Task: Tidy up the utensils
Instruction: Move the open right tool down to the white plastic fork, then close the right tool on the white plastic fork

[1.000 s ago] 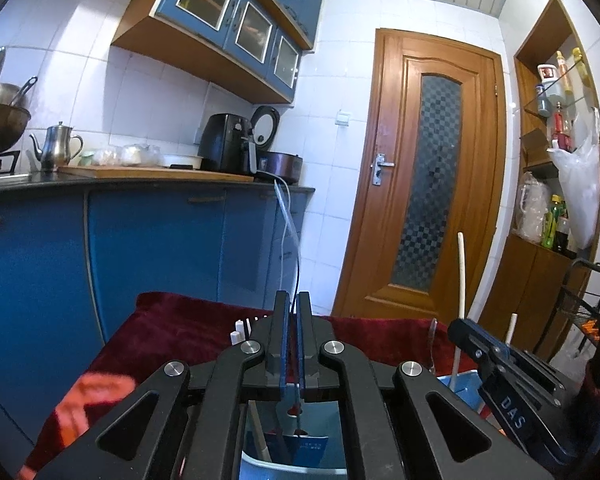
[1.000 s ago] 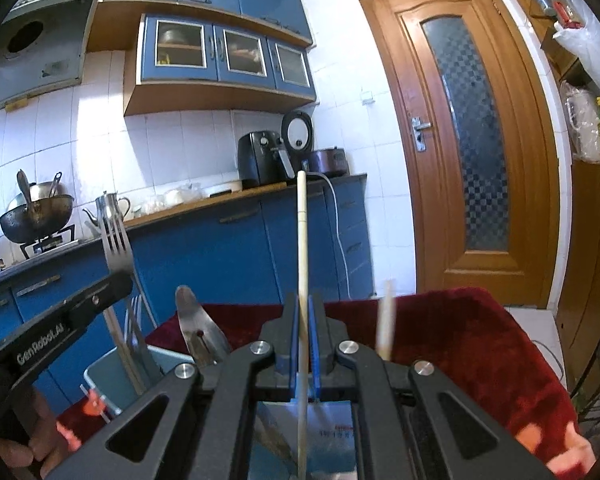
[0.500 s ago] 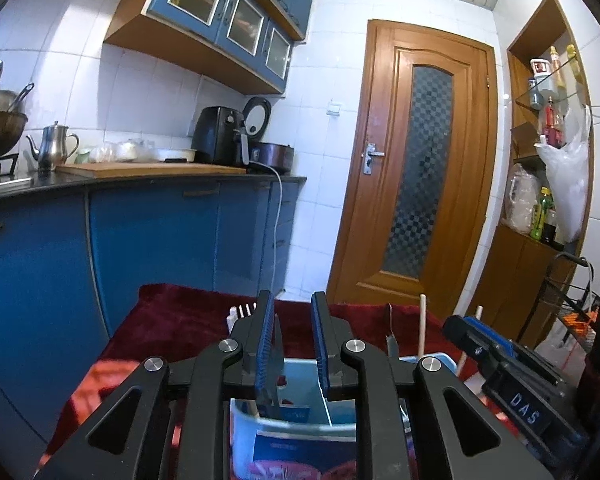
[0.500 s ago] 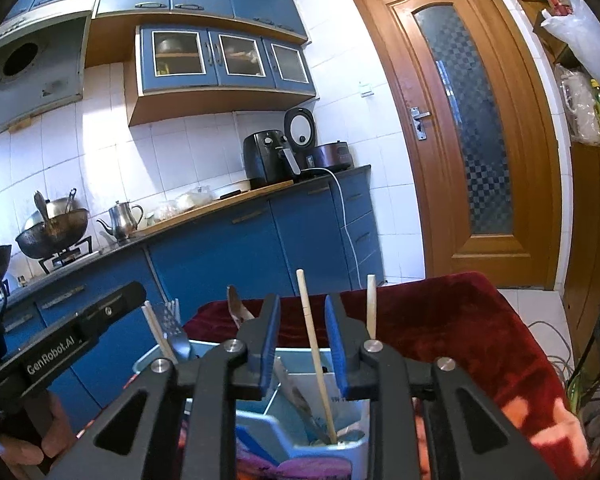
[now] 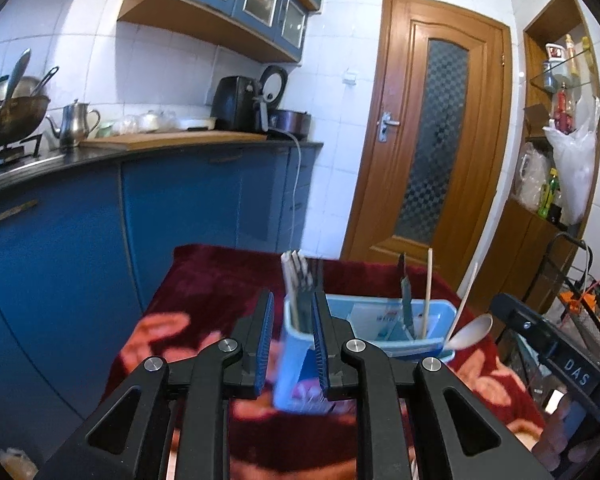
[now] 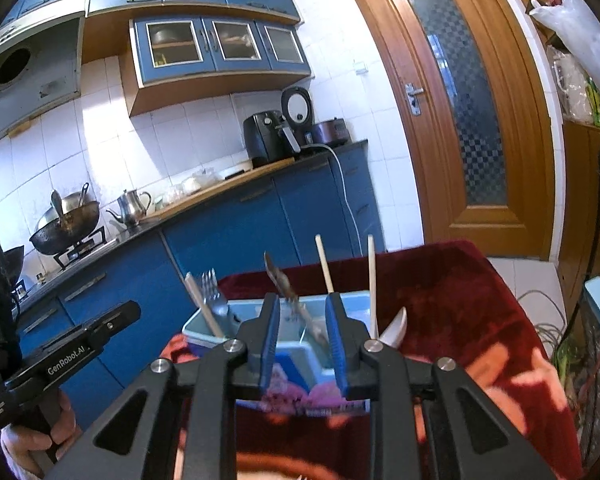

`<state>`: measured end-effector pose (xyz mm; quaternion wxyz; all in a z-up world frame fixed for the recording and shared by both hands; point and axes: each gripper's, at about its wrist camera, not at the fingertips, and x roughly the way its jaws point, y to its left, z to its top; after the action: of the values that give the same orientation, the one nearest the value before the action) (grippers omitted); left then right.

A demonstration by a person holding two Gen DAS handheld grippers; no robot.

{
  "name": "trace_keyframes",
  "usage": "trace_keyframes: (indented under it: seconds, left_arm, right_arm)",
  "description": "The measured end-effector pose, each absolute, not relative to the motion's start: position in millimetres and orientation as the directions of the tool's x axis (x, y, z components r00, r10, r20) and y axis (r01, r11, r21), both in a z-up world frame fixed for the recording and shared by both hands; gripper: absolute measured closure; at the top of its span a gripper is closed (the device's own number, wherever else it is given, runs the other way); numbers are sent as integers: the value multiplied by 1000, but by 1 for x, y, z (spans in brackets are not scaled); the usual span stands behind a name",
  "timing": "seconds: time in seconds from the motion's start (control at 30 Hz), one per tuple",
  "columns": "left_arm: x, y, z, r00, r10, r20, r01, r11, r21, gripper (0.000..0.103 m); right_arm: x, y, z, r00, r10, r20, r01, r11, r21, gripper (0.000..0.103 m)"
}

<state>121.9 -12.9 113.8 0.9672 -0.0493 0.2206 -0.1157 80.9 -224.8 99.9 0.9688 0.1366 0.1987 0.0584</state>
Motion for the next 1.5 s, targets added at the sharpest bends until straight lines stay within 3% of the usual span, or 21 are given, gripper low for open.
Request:
trace_keyframes:
  seconds: [0.83,1.5]
  left_arm:
    - [74,23,66,797,-219,-563,176,976,-130,83]
    - [83,35,37,756,-186,-627,123,982,-143,83]
  right_arm:
    - [38,-204,26,744,190,-641,8,956,292,74]
    - [56,-193,-18,629,219,-746,5,959,285,72]
